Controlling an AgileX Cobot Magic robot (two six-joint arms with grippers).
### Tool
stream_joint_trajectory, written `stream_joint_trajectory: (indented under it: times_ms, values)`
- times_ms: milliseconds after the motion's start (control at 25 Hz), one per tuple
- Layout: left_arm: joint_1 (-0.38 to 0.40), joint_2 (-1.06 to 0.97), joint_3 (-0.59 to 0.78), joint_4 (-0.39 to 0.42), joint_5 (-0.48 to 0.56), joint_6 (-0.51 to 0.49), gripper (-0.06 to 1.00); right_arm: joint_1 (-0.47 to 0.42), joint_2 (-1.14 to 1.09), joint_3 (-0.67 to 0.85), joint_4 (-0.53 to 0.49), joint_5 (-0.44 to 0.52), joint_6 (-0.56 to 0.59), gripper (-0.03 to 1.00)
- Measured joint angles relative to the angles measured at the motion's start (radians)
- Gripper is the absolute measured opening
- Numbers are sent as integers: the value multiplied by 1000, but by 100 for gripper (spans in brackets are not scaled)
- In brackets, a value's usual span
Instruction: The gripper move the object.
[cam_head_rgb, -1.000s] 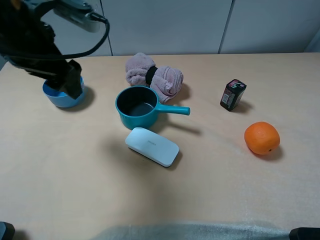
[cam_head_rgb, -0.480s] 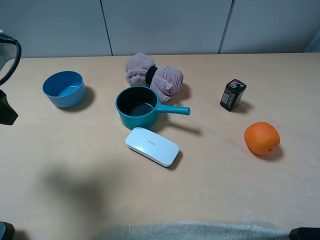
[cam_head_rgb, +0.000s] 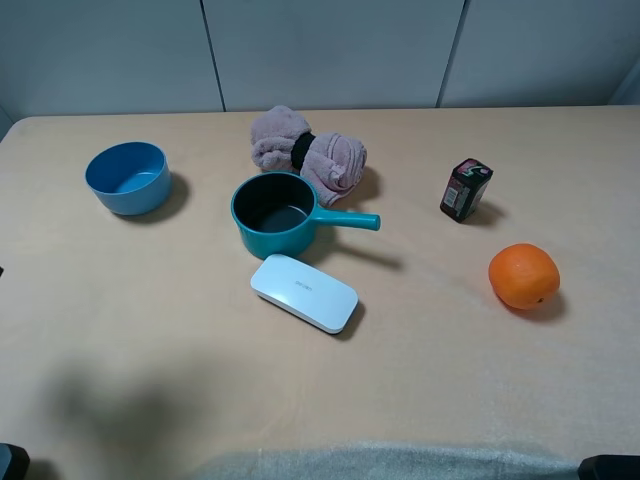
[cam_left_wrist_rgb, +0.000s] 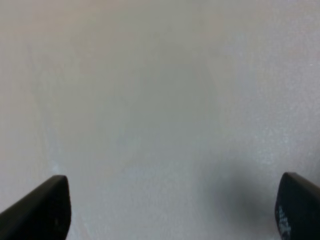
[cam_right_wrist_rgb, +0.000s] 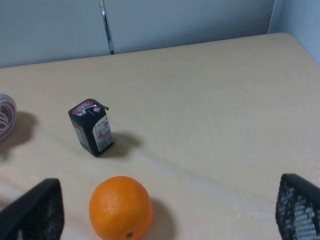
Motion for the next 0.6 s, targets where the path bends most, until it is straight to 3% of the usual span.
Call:
stream_joint_trajectory:
  times_ms: [360,600]
  values:
    - [27,-188,12,-11,-2,0,83,0,0,0,0,0,0,67]
    - [27,-244,9,-25,86,-1,83,0,0,0,0,0,0,67]
